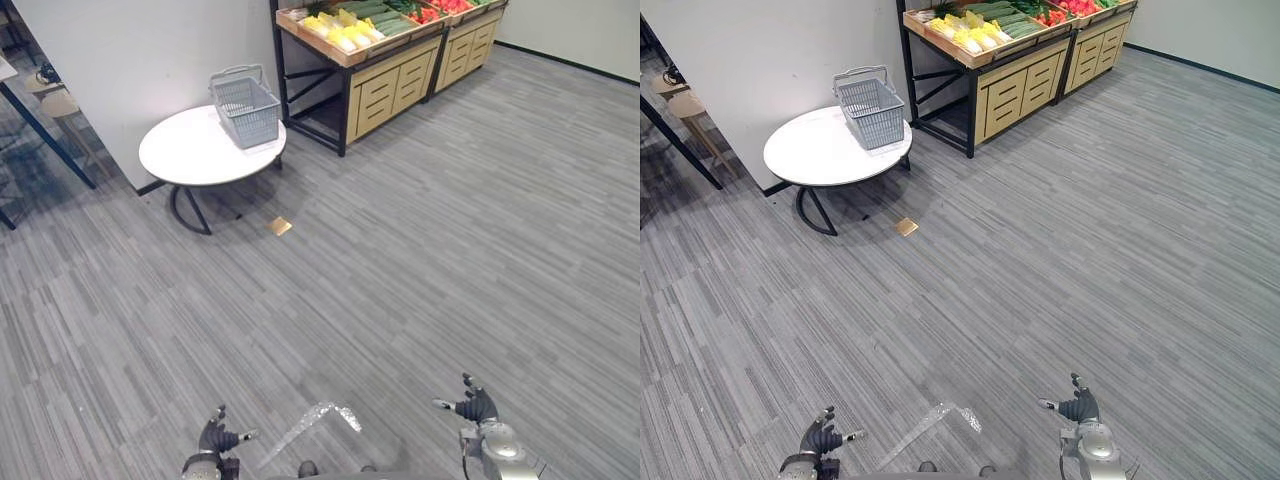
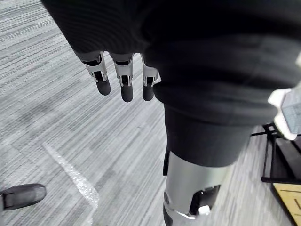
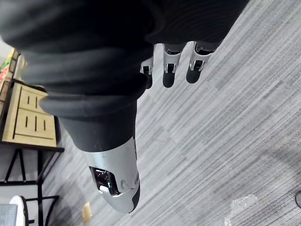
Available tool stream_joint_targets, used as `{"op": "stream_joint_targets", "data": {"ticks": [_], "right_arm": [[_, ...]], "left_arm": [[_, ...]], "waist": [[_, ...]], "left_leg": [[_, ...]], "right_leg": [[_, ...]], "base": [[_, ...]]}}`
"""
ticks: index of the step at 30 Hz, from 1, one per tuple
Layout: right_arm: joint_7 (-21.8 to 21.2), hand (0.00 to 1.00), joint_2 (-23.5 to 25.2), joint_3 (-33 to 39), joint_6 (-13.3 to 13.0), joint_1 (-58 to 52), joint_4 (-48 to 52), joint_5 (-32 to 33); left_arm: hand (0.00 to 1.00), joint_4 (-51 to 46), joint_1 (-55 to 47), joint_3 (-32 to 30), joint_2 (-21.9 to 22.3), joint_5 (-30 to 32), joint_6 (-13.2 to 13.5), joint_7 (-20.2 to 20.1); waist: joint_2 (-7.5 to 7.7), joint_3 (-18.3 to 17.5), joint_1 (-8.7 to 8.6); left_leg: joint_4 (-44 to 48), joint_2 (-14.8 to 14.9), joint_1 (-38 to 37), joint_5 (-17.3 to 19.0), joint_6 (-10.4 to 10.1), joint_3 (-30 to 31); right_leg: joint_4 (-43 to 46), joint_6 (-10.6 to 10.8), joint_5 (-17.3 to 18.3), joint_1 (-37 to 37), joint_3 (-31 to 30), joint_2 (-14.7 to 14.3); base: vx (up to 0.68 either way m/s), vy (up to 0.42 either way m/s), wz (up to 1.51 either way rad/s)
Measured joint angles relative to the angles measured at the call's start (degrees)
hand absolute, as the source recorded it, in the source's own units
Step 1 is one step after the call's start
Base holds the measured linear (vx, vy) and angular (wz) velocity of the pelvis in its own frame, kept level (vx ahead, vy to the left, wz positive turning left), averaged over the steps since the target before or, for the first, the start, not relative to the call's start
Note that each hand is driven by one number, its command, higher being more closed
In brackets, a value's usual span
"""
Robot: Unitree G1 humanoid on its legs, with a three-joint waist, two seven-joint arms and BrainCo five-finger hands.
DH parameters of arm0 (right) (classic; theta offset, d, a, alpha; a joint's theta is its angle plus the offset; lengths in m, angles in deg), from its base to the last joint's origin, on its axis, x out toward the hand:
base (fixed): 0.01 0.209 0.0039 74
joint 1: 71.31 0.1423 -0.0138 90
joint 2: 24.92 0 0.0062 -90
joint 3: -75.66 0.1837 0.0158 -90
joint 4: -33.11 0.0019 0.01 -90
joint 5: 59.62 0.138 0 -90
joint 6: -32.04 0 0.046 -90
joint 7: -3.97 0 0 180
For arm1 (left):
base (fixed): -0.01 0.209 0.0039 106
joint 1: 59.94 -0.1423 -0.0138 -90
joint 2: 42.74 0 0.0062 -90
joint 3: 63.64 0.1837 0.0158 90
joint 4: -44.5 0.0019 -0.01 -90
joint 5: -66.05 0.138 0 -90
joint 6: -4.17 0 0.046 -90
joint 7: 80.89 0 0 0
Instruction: Pick vegetable in the basket
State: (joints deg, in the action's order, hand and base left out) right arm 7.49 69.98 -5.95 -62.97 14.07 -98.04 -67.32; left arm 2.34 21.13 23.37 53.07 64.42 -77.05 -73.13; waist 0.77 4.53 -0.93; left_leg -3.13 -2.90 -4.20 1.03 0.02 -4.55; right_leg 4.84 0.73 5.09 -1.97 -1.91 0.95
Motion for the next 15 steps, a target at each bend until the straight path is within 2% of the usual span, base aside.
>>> {"op": "stream_joint_targets", "data": {"ticks": [15], "right_arm": [[0.1,0.0,-0.7,0.1,0.0,0.3,0.0,1.7]], "left_arm": [[0.0,-4.1,-0.2,-1.8,-0.2,-0.1,0.5,1.2]], "waist": [[0.19,0.4,-0.72]], "left_leg": [[-2.2,-0.1,0.1,-1.3,0.0,0.7]], "right_leg": [[-0.3,0.1,0.1,0.9,0.5,0.0]], "base": [[0.0,-0.004,0.02]]}}
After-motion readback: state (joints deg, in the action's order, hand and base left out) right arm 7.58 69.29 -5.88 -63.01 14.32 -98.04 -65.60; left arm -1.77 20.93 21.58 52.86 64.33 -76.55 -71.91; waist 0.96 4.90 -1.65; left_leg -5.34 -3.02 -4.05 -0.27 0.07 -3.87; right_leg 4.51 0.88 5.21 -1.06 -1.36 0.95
